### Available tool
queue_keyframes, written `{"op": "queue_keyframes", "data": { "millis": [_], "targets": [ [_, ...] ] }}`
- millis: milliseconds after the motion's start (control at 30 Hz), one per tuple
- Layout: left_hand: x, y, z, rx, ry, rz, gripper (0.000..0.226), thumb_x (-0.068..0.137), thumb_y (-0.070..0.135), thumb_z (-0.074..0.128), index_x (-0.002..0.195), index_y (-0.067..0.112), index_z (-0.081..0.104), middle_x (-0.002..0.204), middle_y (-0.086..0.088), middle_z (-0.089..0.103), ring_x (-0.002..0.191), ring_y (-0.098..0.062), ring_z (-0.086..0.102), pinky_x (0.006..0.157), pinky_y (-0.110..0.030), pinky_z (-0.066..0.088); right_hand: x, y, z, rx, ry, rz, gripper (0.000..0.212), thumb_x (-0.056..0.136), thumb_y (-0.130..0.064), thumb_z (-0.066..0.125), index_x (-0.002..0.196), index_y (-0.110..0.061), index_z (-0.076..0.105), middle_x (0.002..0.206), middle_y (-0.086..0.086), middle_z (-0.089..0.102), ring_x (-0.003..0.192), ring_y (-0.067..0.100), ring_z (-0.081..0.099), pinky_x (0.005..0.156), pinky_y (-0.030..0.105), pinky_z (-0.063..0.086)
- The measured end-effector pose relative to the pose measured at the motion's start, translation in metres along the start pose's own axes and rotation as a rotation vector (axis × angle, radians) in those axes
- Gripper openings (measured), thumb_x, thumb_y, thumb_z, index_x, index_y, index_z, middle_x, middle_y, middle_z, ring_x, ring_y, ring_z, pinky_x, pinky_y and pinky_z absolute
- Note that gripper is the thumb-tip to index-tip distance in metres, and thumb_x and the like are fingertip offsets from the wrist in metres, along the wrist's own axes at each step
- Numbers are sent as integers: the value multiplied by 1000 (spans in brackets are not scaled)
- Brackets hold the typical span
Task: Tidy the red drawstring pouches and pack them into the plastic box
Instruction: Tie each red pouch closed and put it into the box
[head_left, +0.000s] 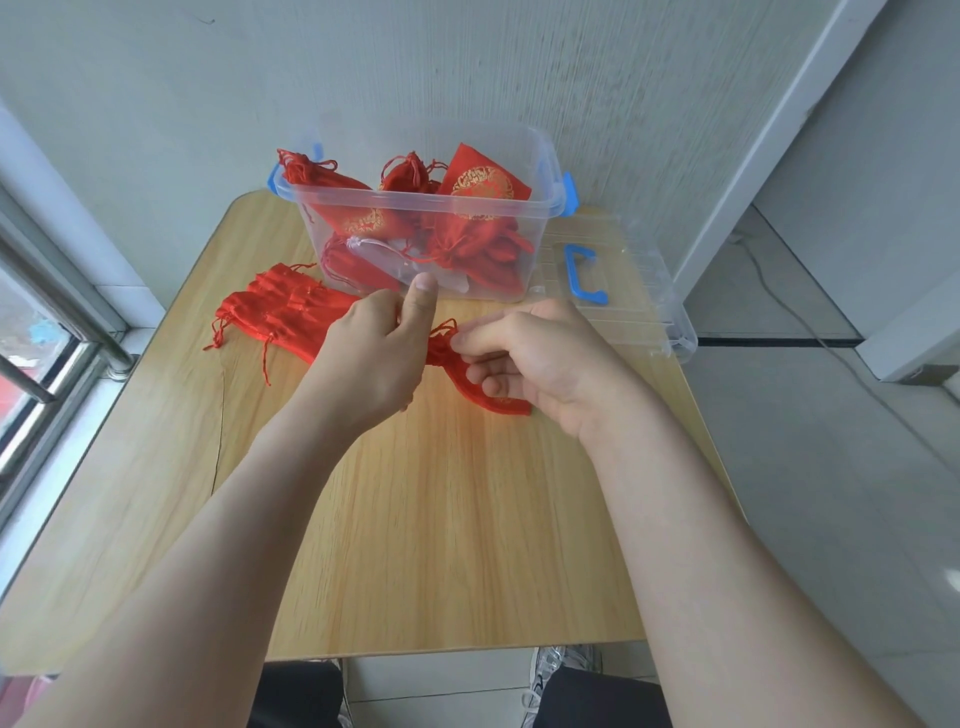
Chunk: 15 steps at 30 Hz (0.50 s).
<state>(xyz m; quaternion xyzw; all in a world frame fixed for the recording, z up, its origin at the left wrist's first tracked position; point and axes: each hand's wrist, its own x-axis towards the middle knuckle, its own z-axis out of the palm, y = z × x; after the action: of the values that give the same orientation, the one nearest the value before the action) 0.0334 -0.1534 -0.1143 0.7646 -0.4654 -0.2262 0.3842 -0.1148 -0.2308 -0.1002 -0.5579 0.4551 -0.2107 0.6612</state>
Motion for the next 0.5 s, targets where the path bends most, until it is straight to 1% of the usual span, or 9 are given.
{"op": "queue_keyframes", "data": {
  "millis": [67, 100, 167, 267, 333, 400, 467, 500],
  "targets": [
    [0, 0, -2, 5, 0, 21, 69, 108, 66, 28, 102, 8, 65, 69, -6, 69, 53, -18, 66, 67, -41, 58, 0, 0, 0, -5, 2, -2, 3, 87, -3, 79, 89, -5, 79, 74, 8, 71, 65, 15, 65, 60, 27, 53],
    [-1, 1, -2, -4, -13, 40, 65, 109, 64, 30, 102, 12, 67, 69, -5, 69, 53, -18, 67, 67, -44, 61, 1, 0, 0, -5, 3, -3, 2, 87, -3, 79, 89, -4, 79, 74, 8, 71, 65, 15, 65, 60, 27, 53],
    [-2, 4, -3, -40, -28, 78, 61, 107, 64, 35, 97, 14, 69, 68, -4, 71, 54, -19, 70, 67, -47, 63, 2, 1, -1, 1, 10, -4, 3, 87, -4, 79, 90, -3, 79, 74, 9, 70, 66, 16, 65, 60, 28, 53],
    [-5, 8, -5, -121, -22, 126, 52, 102, 64, 52, 95, 16, 70, 67, -5, 74, 56, -22, 74, 61, -47, 64, 5, 3, -2, 5, 20, -8, 15, 86, -4, 77, 97, 6, 79, 75, 11, 70, 67, 17, 64, 61, 28, 53],
    [-5, 7, -7, -150, -34, 158, 38, 98, 53, 68, 95, 16, 73, 67, -4, 75, 58, -21, 75, 57, -39, 64, 6, 4, -3, 15, 19, -11, 20, 86, -1, 75, 102, 10, 77, 76, 11, 70, 67, 17, 63, 59, 27, 52],
    [-3, 4, -9, -176, -37, 168, 27, 96, 39, 76, 89, 13, 76, 65, -1, 74, 57, -20, 74, 51, -26, 58, 7, 5, -3, 14, 5, -11, 14, 86, 1, 75, 99, 6, 79, 78, 11, 76, 67, 15, 64, 59, 26, 52],
    [0, -1, -9, -142, -12, 170, 25, 98, 29, 76, 80, 13, 74, 59, 5, 71, 52, -15, 71, 49, -19, 52, 7, 6, -4, 10, -2, -18, 9, 88, 0, 79, 97, 1, 80, 88, 15, 80, 68, 14, 66, 60, 25, 54],
    [2, -3, -8, -94, 7, 172, 27, 100, 28, 73, 76, 15, 71, 57, 9, 69, 50, -10, 68, 50, -16, 49, 7, 7, -4, 3, 0, -28, 9, 89, -2, 82, 97, -1, 80, 90, 15, 81, 69, 14, 67, 62, 25, 54]
  ]
}}
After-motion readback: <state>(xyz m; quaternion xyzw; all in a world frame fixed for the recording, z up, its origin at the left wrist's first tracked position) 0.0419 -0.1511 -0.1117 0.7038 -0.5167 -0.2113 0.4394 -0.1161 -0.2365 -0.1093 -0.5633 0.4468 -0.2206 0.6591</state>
